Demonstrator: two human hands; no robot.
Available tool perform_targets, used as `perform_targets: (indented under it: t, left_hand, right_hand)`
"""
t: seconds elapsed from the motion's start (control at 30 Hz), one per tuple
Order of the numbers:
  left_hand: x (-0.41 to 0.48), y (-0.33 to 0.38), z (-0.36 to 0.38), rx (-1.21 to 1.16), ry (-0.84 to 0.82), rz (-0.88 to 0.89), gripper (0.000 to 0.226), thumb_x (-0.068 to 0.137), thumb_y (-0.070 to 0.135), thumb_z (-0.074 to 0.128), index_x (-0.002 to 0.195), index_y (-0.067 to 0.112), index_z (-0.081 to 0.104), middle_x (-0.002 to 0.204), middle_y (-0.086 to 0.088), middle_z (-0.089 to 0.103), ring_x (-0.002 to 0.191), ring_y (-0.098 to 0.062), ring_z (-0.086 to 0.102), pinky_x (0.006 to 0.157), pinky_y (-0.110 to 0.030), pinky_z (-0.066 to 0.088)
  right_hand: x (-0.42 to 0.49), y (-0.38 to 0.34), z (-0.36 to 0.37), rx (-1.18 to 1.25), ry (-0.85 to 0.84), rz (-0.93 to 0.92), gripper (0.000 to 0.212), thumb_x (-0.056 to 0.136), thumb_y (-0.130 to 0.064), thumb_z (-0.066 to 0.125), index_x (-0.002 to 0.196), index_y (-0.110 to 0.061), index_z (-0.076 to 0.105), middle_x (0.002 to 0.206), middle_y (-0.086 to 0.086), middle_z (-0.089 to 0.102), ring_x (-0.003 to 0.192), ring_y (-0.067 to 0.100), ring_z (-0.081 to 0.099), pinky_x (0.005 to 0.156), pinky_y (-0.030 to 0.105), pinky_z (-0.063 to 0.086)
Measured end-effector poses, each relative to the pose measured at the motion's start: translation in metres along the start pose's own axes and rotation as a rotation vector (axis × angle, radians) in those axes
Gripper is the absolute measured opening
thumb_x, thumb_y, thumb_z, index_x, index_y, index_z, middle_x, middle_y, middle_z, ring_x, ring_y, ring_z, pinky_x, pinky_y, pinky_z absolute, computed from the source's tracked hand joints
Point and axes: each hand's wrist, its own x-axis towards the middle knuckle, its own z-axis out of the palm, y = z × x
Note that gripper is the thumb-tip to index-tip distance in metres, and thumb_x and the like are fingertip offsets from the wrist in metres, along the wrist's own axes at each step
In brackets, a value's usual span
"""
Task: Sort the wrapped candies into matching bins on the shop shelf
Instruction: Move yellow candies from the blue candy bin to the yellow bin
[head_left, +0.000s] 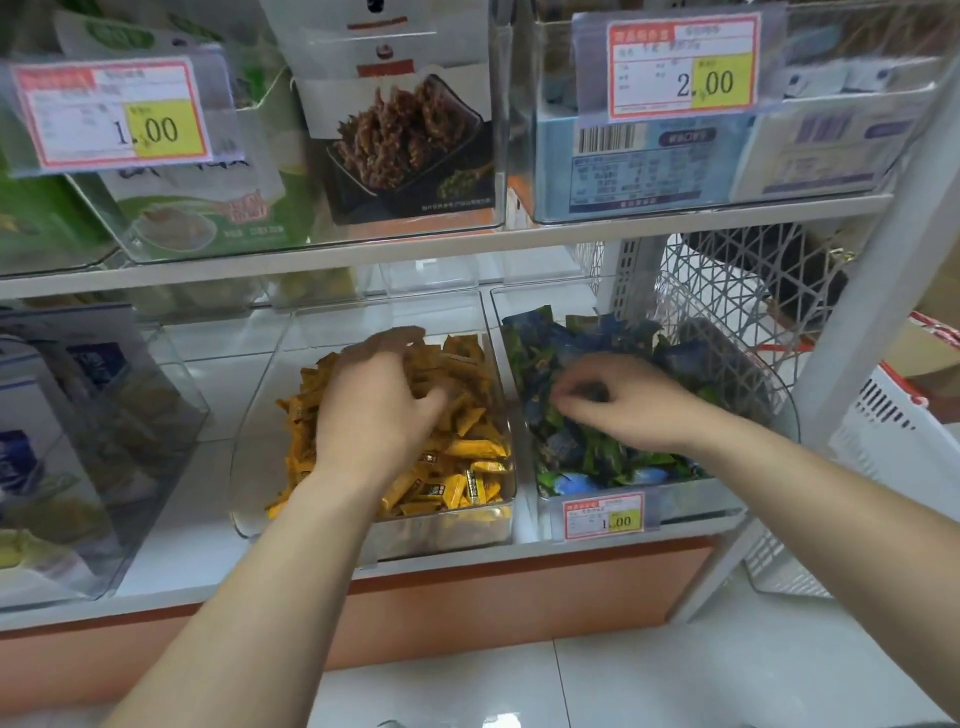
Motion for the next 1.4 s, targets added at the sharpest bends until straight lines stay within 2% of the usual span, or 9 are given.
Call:
perform_targets:
  t: [0.07,0.17,0.3,0.47,0.63,0.83,1.1,1.2,1.4]
  left_hand:
    - [-0.006,0.014,0.008,-0.015,-0.018,0.088,0.048,0.084,0.057,0.063,0.121,0.026,0.063,0.100,0.003,0.071,0.090,-0.019,0.064,0.075,-0.034,0.056]
    - [-0.015,0.029,0.028,0.055,-0.152,0.165,0.066,0.082,0.069,0.055,0.134,0.028,0.052,0.120,0.003,0.065,0.110,-0.020,0.061,0.084,-0.033,0.051]
    - [-0.020,0.028,0.046,0.008,-0.313,0.142,0.077,0.076,0.070,0.058,0.141,0.034,0.036,0.128,0.006,0.060,0.116,-0.019,0.057,0.082,-0.027,0.047]
    - [-0.014,0.022,0.048,-0.079,-0.330,0.105,0.083,0.067,0.072,0.060,0.139,0.038,0.038,0.132,0.010,0.059,0.119,-0.018,0.057,0.084,-0.026,0.046]
    - [-0.011,0.022,0.047,-0.148,-0.332,0.101,0.081,0.065,0.070,0.064,0.137,0.038,0.044,0.134,0.016,0.058,0.123,-0.013,0.054,0.096,-0.036,0.051]
    - [-0.011,0.018,0.046,-0.190,-0.333,0.099,0.082,0.062,0.071,0.066,0.135,0.041,0.045,0.131,0.020,0.057,0.121,-0.008,0.054,0.095,-0.032,0.051]
    - [-0.009,0.014,0.045,-0.208,-0.358,0.103,0.084,0.061,0.077,0.062,0.135,0.041,0.046,0.132,0.022,0.057,0.121,-0.007,0.054,0.097,-0.035,0.051]
    - [-0.009,0.014,0.043,-0.231,-0.366,0.100,0.082,0.060,0.077,0.063,0.133,0.044,0.044,0.131,0.023,0.056,0.119,-0.006,0.054,0.096,-0.031,0.051]
    - [-0.009,0.016,0.042,-0.238,-0.373,0.101,0.082,0.060,0.076,0.062,0.133,0.043,0.045,0.129,0.024,0.057,0.118,-0.005,0.055,0.095,-0.032,0.052]
  right_hand:
    - [0.010,0.004,0.012,-0.205,-0.158,-0.015,0.046,0.087,-0.055,0.062,0.132,-0.043,0.057,0.140,-0.011,0.054,0.127,0.015,0.052,0.099,0.035,0.046]
    - [0.024,0.009,0.029,-0.398,-0.411,0.091,0.092,0.066,-0.078,0.061,0.148,-0.056,0.024,0.152,-0.006,0.034,0.133,0.027,0.041,0.099,0.043,0.047]
    - [0.037,0.016,0.050,-0.558,-0.435,0.132,0.113,0.059,-0.071,0.070,0.151,-0.053,0.008,0.158,-0.001,0.021,0.142,0.036,0.025,0.105,0.053,0.041]
    - [0.045,0.016,0.060,-0.501,-0.378,0.063,0.097,0.066,-0.061,0.077,0.148,-0.039,0.029,0.135,0.002,0.052,0.114,0.026,0.055,0.084,0.036,0.053]
    - [0.042,0.021,0.067,-0.397,-0.423,0.100,0.102,0.065,-0.055,0.083,0.151,-0.038,0.031,0.144,0.003,0.043,0.124,0.029,0.050,0.089,0.034,0.049]
    - [0.048,0.022,0.064,-0.238,-0.391,0.067,0.080,0.064,-0.044,0.086,0.137,-0.033,0.054,0.127,-0.003,0.064,0.099,0.017,0.060,0.073,0.027,0.052]
    - [0.046,0.033,-0.013,-0.018,0.067,0.085,0.066,0.060,-0.052,0.085,0.120,-0.039,0.063,0.124,-0.006,0.061,0.114,0.017,0.056,0.090,0.029,0.042]
    - [0.048,0.047,-0.029,-0.124,0.184,0.150,0.066,0.066,-0.051,0.084,0.126,-0.036,0.060,0.134,0.000,0.058,0.118,0.025,0.056,0.090,0.032,0.043]
    - [0.050,0.057,-0.027,-0.485,-0.083,0.290,0.084,0.073,-0.068,0.072,0.147,-0.041,0.041,0.147,0.008,0.040,0.120,0.035,0.055,0.088,0.037,0.047]
